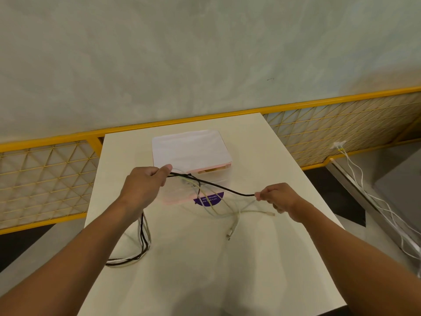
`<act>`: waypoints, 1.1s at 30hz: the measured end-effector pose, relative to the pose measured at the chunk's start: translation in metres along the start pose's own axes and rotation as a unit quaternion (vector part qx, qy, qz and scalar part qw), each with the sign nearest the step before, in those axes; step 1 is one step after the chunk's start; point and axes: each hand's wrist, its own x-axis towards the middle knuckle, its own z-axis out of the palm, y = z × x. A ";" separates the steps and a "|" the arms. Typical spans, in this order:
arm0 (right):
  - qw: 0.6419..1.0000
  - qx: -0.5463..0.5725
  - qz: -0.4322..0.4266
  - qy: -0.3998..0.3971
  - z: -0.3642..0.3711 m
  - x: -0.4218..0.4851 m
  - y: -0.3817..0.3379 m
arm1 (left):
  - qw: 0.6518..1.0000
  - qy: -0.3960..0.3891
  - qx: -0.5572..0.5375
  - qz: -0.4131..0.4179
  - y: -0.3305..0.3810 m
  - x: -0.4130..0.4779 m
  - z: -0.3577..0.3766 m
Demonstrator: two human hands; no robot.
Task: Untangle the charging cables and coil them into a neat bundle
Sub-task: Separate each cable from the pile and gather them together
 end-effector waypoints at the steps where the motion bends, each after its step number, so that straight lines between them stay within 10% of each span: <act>1: 1.000 0.012 0.008 -0.013 -0.002 -0.001 0.002 | 1.000 0.005 -0.006 -0.006 -0.001 0.001 -0.004; 11: 0.996 -0.008 -0.005 -0.089 -0.008 -0.001 0.002 | 0.999 0.018 -0.038 -0.018 0.003 0.002 -0.011; 24: 0.961 -0.257 -0.007 0.101 0.020 0.013 0.000 | 1.000 0.015 -0.019 0.010 0.024 -0.006 0.008; 33: 0.984 -0.145 -0.039 0.092 0.022 0.010 0.011 | 0.999 0.008 -0.048 -0.001 0.017 0.004 -0.007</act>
